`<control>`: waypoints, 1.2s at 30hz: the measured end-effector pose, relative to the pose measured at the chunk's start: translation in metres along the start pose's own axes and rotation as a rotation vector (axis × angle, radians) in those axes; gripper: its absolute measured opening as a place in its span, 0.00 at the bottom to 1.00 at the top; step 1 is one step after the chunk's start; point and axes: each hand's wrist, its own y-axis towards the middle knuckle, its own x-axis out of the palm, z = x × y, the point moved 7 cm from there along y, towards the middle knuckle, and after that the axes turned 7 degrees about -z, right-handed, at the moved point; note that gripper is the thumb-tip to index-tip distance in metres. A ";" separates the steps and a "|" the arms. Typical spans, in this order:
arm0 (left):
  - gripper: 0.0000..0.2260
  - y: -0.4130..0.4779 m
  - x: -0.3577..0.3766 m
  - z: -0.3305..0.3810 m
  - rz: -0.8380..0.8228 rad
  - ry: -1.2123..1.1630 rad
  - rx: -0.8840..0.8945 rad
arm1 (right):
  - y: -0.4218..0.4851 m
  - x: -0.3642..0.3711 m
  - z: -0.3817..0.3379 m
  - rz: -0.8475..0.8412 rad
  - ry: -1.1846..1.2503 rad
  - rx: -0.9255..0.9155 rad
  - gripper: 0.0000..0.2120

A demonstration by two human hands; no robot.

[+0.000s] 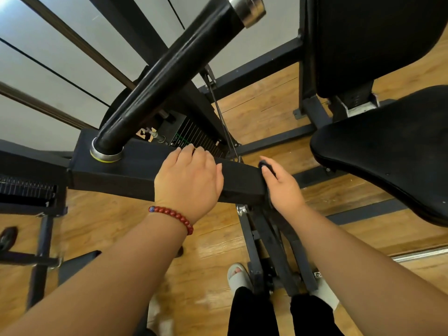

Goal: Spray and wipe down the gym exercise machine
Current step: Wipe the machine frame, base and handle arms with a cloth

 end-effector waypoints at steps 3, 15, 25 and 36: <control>0.27 0.002 -0.001 0.006 -0.031 0.010 -0.024 | -0.012 0.014 -0.021 -0.022 -0.051 -0.184 0.18; 0.31 0.024 0.016 0.050 -0.097 0.069 0.115 | 0.011 -0.009 0.042 0.086 0.158 0.069 0.13; 0.35 0.025 0.017 0.052 -0.051 0.075 0.110 | 0.013 -0.007 0.036 0.025 0.237 -0.057 0.14; 0.35 0.024 0.018 0.058 0.002 0.116 0.108 | -0.005 -0.007 0.033 0.048 0.146 -0.142 0.15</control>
